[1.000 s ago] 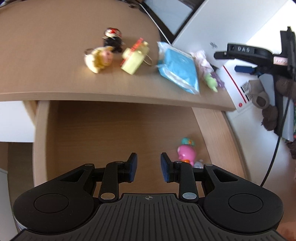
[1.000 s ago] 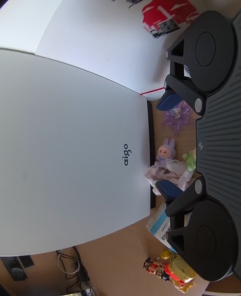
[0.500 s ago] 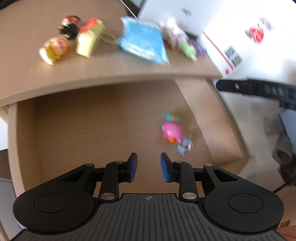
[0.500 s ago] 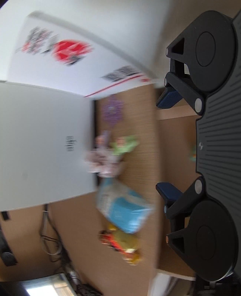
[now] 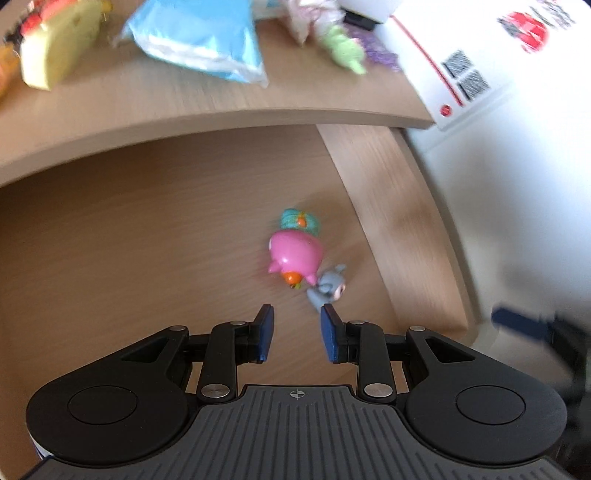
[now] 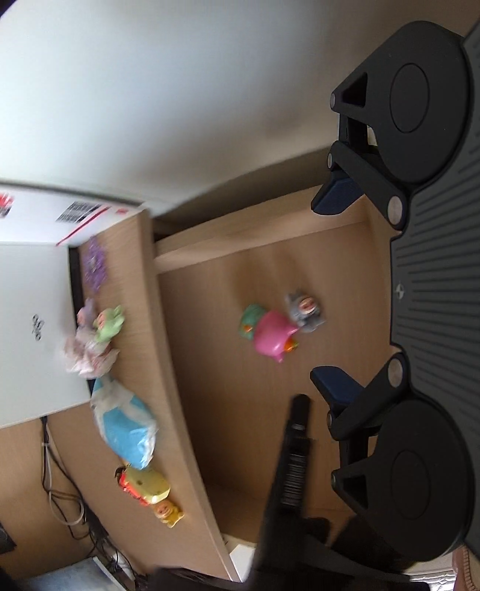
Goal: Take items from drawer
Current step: 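Grasp the grey mouse toy in the drawer with left tool and lift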
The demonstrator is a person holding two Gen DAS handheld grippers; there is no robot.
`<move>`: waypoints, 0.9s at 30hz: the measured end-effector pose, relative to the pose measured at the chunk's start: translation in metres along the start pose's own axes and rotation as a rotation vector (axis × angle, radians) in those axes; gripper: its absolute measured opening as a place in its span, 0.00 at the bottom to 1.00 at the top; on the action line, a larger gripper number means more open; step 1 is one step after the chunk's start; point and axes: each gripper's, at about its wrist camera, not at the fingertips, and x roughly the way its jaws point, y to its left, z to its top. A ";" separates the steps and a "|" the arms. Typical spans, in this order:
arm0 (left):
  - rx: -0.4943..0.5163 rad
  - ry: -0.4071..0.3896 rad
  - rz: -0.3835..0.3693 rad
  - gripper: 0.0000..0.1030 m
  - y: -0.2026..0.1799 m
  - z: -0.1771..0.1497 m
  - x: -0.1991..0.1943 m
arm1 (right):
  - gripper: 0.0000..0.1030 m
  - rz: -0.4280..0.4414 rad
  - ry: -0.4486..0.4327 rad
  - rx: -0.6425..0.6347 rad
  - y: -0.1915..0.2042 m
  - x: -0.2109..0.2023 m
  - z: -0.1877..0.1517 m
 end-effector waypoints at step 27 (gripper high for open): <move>0.595 0.138 0.165 0.29 -0.076 -0.010 0.085 | 0.87 -0.113 -0.055 0.043 -0.020 -0.010 -0.018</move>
